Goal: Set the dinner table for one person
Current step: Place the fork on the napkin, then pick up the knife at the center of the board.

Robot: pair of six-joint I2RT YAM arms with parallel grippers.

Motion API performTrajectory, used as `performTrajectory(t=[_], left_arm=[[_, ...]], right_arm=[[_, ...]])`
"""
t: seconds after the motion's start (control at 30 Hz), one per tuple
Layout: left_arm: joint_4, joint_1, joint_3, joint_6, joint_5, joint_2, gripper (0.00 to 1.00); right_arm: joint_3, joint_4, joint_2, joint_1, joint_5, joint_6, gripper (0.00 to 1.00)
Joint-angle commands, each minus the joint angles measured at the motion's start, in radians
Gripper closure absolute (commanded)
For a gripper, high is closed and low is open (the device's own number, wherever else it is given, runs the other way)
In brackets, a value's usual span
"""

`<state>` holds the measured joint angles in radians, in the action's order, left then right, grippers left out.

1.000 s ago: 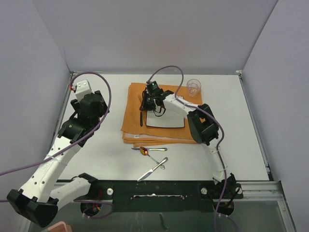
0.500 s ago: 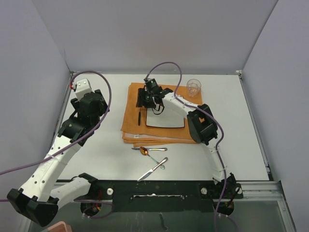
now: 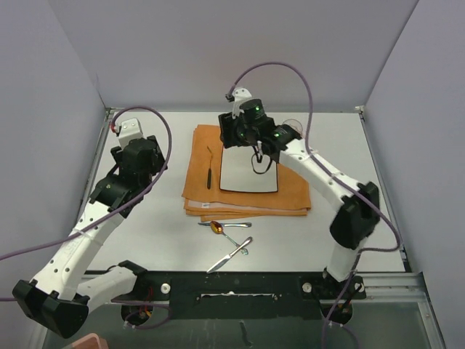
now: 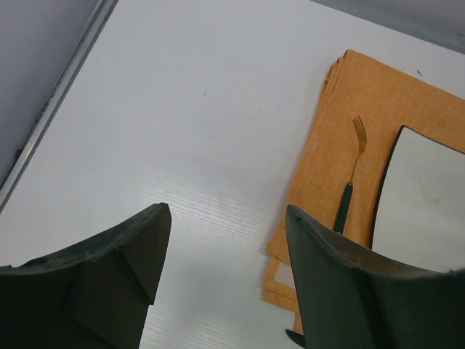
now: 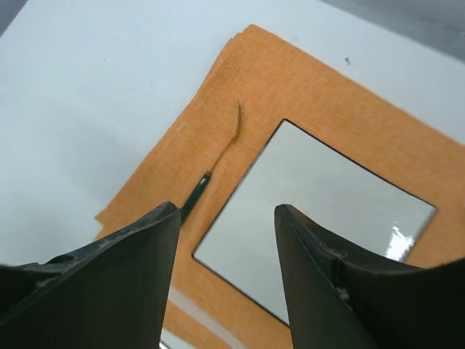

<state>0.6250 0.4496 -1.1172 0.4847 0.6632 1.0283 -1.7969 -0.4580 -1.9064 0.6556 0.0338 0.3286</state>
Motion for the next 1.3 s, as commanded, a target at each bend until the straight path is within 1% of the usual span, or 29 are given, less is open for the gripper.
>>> performTrajectory(t=[0.0,0.03,0.1,0.17,0.27,0.33,0.43,0.5,0.57,0.7,0.8,0.87,0.97,1.1,1.2,1.27], left_arm=[[-0.034,-0.008,-0.039,-0.042,-0.108,0.037,0.37],[-0.035,-0.007,-0.038,-0.041,-0.133,0.043,0.37],[-0.041,-0.005,-0.034,-0.031,-0.161,0.051,0.37],[-0.042,-0.003,-0.032,-0.026,-0.170,0.054,0.37],[-0.048,-0.002,-0.036,-0.029,-0.203,0.069,0.37],[-0.055,0.000,-0.032,-0.011,-0.273,0.088,0.37],[-0.095,0.005,-0.004,0.029,-0.457,0.123,0.37],[-0.102,0.038,0.014,0.090,-0.508,0.151,0.36],[-0.127,0.127,0.035,0.112,-0.529,0.172,0.35],[-0.126,0.386,0.031,0.075,-0.457,0.246,0.34],[-0.101,0.543,0.019,0.062,-0.437,0.306,0.34],[-0.085,0.642,0.016,0.045,-0.410,0.320,0.34],[-0.044,0.740,0.029,0.039,-0.389,0.308,0.34],[0.043,0.814,0.079,0.075,-0.363,0.263,0.35],[0.112,0.870,0.124,0.106,-0.334,0.237,0.36],[0.161,0.905,0.155,0.152,-0.319,0.230,0.36]], right_arm=[[0.251,-0.057,0.324,0.143,0.110,-0.334,0.47],[0.346,-0.062,0.385,0.200,0.177,-0.373,0.49],[0.515,-0.079,0.503,0.320,0.256,-0.423,0.54],[0.629,-0.128,0.597,0.402,0.284,-0.437,0.55],[0.698,-0.238,0.708,0.465,0.337,-0.375,0.55],[0.716,-0.286,0.779,0.477,0.357,-0.321,0.54],[0.742,-0.301,0.875,0.482,0.412,-0.283,0.52],[0.735,-0.307,0.918,0.483,0.449,-0.283,0.52],[0.720,-0.317,0.931,0.483,0.489,-0.284,0.52],[0.694,-0.333,0.936,0.483,0.543,-0.293,0.52],[0.679,-0.323,0.943,0.483,0.574,-0.305,0.52],[0.671,-0.317,0.948,0.482,0.591,-0.316,0.52],[0.665,-0.307,0.959,0.480,0.632,-0.337,0.52],[0.633,-0.288,0.999,0.469,0.730,-0.350,0.54],[0.602,-0.240,1.049,0.442,0.782,-0.347,0.58],[0.583,-0.199,1.086,0.423,0.832,-0.336,0.61]])
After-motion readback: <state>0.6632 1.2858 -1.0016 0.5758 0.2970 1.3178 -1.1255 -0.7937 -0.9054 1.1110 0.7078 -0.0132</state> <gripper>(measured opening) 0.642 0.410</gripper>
